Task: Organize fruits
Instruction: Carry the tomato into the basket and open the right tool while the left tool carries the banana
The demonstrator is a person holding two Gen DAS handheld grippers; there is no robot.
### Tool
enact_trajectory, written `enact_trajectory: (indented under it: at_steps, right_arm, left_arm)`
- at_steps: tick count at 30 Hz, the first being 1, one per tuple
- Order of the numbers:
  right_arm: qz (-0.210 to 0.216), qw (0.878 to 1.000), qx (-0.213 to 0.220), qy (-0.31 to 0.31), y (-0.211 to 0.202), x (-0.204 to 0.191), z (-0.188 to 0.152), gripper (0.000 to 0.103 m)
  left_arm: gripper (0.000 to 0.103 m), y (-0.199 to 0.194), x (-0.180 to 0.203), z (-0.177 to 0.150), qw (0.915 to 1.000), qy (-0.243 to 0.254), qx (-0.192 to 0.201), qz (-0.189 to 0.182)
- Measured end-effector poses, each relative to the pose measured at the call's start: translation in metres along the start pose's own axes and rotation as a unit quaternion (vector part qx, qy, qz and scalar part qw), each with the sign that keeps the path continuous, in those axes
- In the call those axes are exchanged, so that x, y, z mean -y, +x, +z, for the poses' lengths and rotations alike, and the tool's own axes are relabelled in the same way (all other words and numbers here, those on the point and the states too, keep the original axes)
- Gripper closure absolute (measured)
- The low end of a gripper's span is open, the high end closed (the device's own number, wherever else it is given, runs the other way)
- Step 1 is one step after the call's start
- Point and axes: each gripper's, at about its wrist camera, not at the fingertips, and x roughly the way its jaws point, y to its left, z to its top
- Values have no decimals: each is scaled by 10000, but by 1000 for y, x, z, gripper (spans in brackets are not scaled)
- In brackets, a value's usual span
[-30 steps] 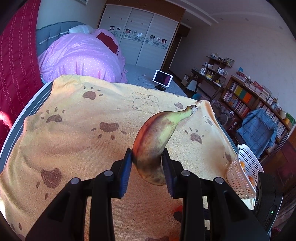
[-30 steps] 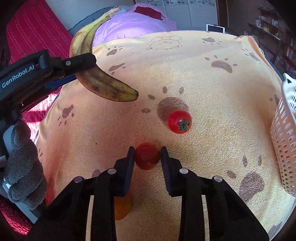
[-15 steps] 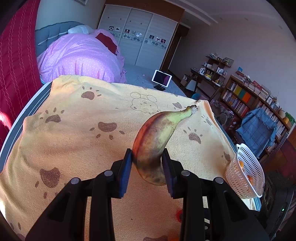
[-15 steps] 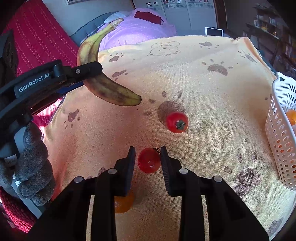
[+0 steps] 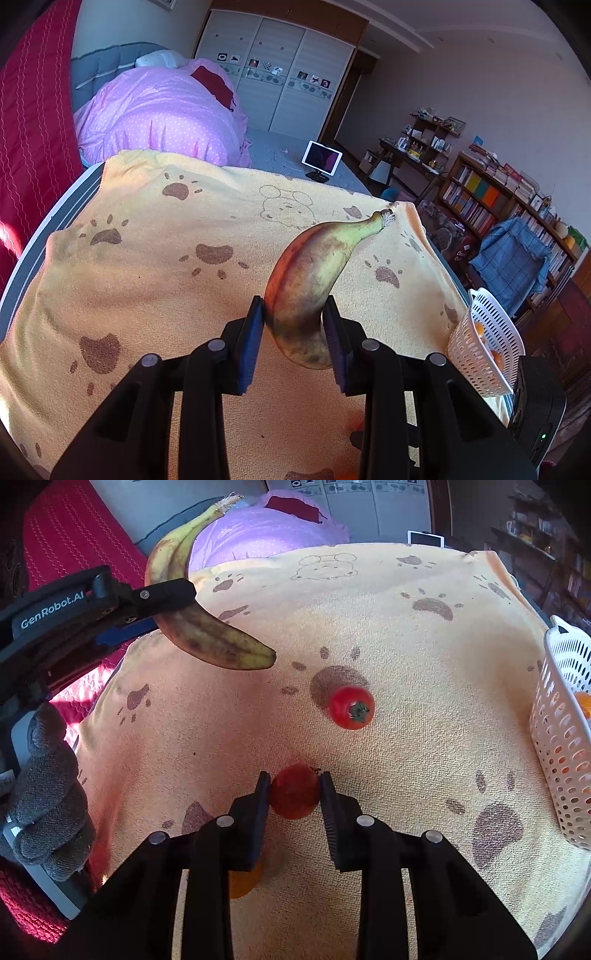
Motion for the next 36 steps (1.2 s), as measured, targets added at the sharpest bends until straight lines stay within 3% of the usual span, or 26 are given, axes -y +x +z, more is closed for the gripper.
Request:
enact_trajectory:
  at_steps: [9,20,28,36]
  right_arm:
    - [-201,9975,629,255,-50,23,2,75]
    - [-766,9847,1240,961,-115,94,-2,75]
    - [-1065,9746,1360,1424,-135,137,-14,75]
    - [-1097,9731,1238,1604,-130,149,-26,73]
  left_arm:
    - [70,-2,5,-1,9999,48,13,-88]
    - [70,-4,27,-5,9993,287,-14,-239]
    - [70,-4,32,-7,9991,328,-38,-259]
    - [70,-3,34,-8,9988,377,-58,-292]
